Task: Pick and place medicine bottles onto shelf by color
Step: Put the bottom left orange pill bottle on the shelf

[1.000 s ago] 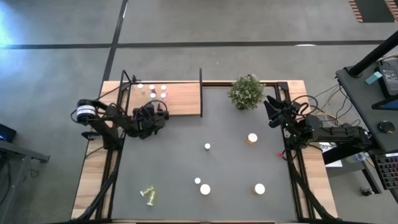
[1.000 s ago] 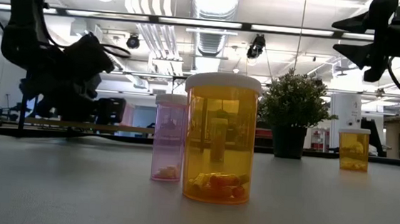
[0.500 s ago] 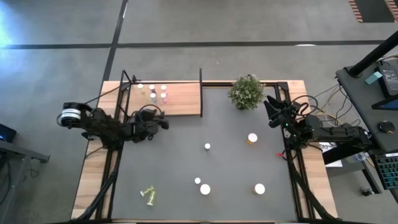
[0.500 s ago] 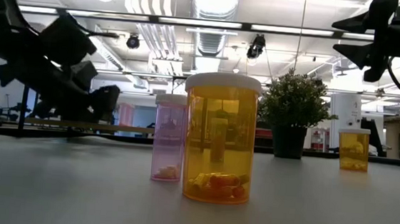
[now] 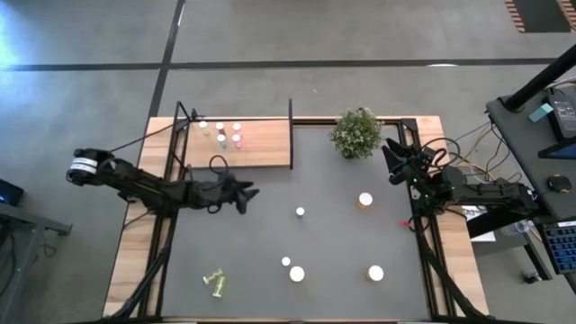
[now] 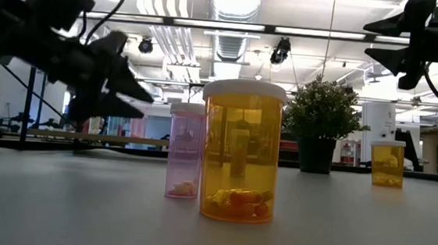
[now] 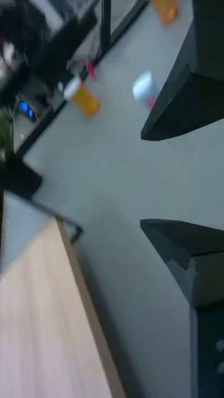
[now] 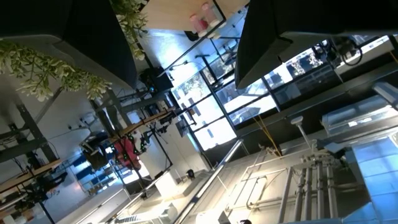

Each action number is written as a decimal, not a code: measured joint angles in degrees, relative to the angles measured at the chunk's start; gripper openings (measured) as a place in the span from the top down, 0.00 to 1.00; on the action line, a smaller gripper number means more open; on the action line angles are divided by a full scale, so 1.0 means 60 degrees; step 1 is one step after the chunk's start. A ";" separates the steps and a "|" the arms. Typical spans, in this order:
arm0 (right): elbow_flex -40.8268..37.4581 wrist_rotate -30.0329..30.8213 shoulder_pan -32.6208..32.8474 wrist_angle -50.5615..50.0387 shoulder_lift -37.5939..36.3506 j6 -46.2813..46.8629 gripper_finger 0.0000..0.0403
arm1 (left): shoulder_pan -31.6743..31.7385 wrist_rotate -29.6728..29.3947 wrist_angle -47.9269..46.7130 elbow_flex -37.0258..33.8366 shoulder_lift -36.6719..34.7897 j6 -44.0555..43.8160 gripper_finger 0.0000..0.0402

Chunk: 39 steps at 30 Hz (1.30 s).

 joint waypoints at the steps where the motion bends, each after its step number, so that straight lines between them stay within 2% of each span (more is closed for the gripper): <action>1: 0.0000 0.0002 0.0000 -0.0003 0.0000 -0.0002 0.35 | -0.0090 0.0003 -0.0002 0.0131 -0.0001 0.0135 0.50; 9: 0.0000 0.0004 0.0002 -0.0003 -0.0003 -0.0002 0.35 | -0.0499 -0.0025 0.0007 0.1716 0.0543 0.1475 0.50; 22: 0.0000 0.0001 0.0001 -0.0003 -0.0002 0.0001 0.35 | -0.0711 -0.0077 -0.0050 0.4292 0.1154 0.1811 0.50; 26: 0.0000 0.0004 0.0000 0.0000 0.0000 -0.0001 0.35 | -0.0906 -0.0003 -0.0525 0.5254 0.1419 0.2710 0.50; 39: 0.0000 0.0004 0.0002 -0.0003 0.0000 -0.0002 0.35 | -0.1589 0.0580 -0.1519 0.8363 0.3707 0.3011 0.50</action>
